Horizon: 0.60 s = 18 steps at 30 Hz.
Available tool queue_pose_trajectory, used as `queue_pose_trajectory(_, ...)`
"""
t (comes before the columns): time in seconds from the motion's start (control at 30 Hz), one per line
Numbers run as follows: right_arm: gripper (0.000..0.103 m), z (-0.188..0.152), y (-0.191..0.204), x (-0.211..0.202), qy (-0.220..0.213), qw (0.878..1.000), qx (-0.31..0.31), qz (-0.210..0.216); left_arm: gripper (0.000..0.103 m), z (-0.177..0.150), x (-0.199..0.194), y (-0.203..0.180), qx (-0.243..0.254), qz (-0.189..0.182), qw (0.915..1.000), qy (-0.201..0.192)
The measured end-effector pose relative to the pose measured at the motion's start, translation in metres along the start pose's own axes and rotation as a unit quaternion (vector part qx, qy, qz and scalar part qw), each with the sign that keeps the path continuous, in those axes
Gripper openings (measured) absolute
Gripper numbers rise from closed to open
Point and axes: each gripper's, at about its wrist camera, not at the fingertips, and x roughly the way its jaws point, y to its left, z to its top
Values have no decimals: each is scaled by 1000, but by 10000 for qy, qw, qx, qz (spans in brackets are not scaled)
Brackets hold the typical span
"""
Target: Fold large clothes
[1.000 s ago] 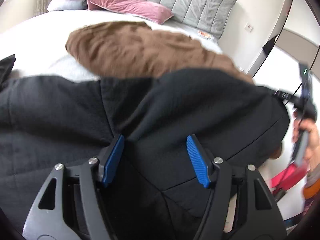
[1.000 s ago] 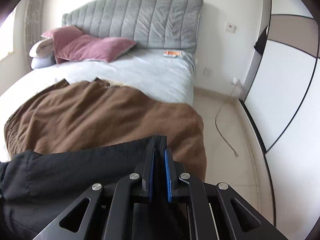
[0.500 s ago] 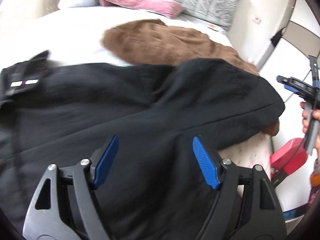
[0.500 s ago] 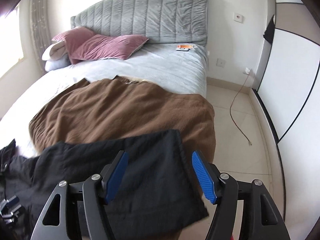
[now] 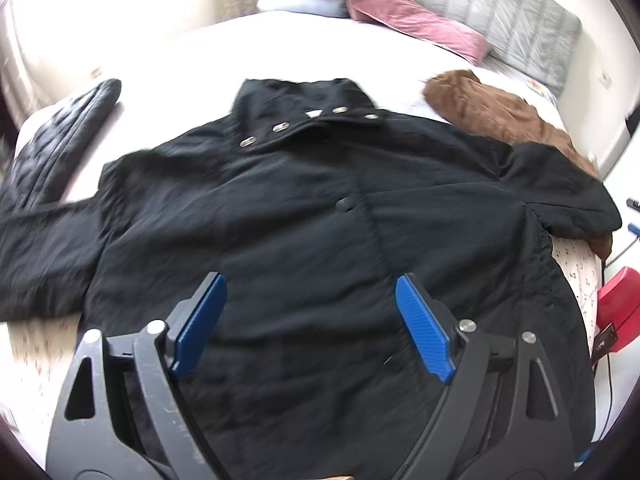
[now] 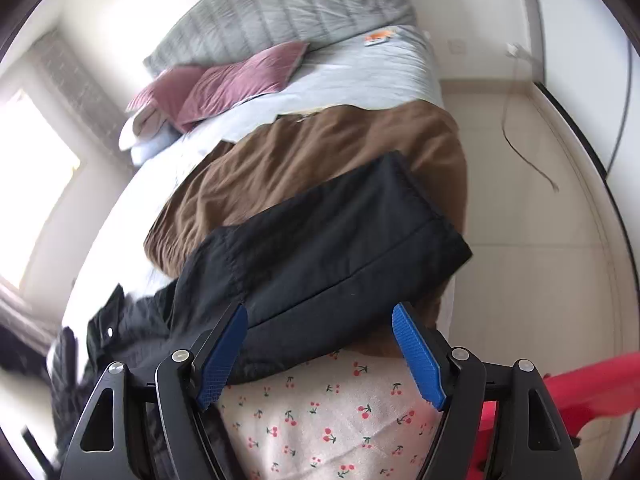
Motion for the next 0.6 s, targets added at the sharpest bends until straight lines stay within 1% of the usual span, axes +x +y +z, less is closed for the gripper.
queue_pose_trajectory(0.13, 76, -3, -17, 24, -46, 9989, 475, -9, 88, -22, 1, 32, -426, -33, 9991, 9)
queue_pose_trajectory(0.23, 75, -7, -23, 51, 0, 9974, 698, -161, 88, -37, 11, 48, -682, -15, 9976, 129)
queue_pose_trajectory(0.3, 72, -9, -21, 63, -162, 9968, 715, -334, 88, -44, 18, 54, -722, 24, 9971, 243)
queue_pose_trajectory(0.33, 64, -8, -20, 65, -260, 9965, 680, -418, 88, -45, 19, 56, -722, 26, 9970, 270)
queue_pose_trajectory(0.37, 46, -7, -17, 66, -365, 9960, 645, -508, 88, -48, 21, 58, -718, 29, 9970, 294)
queue_pose_trajectory(0.4, 21, -5, -15, 66, -447, 9956, 637, -520, 88, -49, 22, 59, -711, 21, 9970, 306)
queue_pose_trajectory(0.43, 14, -4, -13, 62, -490, 9955, 660, -470, 88, -50, 23, 59, -702, 3, 9970, 310)
queue_pose_trajectory(0.47, 11, -2, -9, 55, -631, 9949, 680, -401, 88, -50, 22, 59, -686, -34, 9972, 303)
queue_pose_trajectory(0.53, 9, 2, 12, 36, -966, 9939, 447, -290, 88, -47, 18, 59, -653, -149, 9975, 232)
queue_pose_trajectory(0.6, 8, 7, 49, 8, -1369, 9904, -97, -193, 88, -43, 12, 58, -617, -249, 9977, 128)
